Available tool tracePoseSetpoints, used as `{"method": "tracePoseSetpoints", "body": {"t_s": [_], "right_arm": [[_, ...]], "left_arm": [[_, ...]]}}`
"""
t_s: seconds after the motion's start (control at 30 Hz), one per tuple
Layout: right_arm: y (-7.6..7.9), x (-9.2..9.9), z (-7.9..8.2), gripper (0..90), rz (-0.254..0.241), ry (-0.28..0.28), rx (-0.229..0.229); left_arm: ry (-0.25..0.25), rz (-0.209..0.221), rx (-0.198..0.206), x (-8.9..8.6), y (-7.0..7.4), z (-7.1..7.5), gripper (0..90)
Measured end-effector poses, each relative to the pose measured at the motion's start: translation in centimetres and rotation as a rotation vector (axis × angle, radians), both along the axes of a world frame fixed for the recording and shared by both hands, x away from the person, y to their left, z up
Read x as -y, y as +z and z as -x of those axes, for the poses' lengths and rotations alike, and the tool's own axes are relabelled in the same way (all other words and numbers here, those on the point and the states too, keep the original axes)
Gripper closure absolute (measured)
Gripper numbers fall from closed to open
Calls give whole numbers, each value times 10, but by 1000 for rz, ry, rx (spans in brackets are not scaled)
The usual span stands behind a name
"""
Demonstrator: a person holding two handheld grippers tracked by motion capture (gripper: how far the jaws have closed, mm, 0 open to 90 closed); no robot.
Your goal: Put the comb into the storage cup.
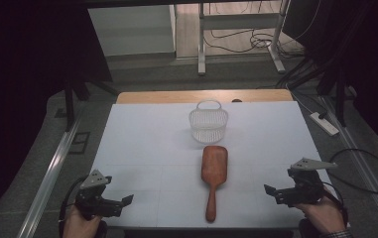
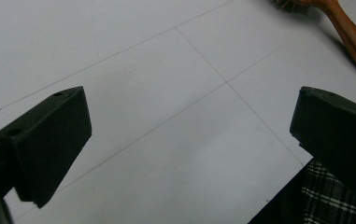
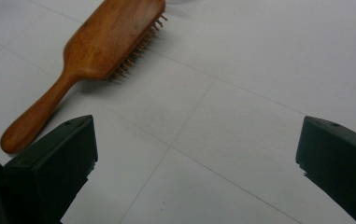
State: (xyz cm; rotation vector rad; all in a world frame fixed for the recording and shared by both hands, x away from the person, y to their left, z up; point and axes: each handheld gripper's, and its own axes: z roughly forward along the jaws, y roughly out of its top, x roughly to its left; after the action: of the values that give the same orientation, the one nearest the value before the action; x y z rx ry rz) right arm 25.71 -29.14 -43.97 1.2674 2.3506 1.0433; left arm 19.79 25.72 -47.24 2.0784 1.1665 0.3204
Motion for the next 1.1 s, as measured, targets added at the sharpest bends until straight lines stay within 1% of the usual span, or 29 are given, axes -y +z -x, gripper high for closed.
{"method": "tracePoseSetpoints", "body": {"t_s": [0.13, 0.23, 0.33, 0.43, 0.53, 0.8, 1.03, 1.1], "right_arm": [[2, -3, -2, 0, 12, 39, 13], [3, -6, -4, 0, 16, 58, 13], [6, -9, -6, 0, 19, 63, 23], [8, -13, -9, 0, 11, 68, 22], [9, -18, -13, 0, -2, 75, 12], [10, -33, -20, 0, 18, 117, 10], [9, -49, -22, 0, 11, 154, -5], [9, -53, -23, 0, 16, 165, -10]], "left_arm": [[0, 2, 0, 0, 0, 0, 0], [1, 4, 2, 0, 0, 0, 0], [1, 0, 3, 0, 0, 0, 0], [0, -1, 3, 0, 0, 0, 0], [1, 5, 2, 0, 0, 0, 0], [1, 5, 2, 0, 0, 0, 0], [2, 6, 5, 0, 0, 0, 0], [3, 7, 7, 0, 0, 0, 0]]}}
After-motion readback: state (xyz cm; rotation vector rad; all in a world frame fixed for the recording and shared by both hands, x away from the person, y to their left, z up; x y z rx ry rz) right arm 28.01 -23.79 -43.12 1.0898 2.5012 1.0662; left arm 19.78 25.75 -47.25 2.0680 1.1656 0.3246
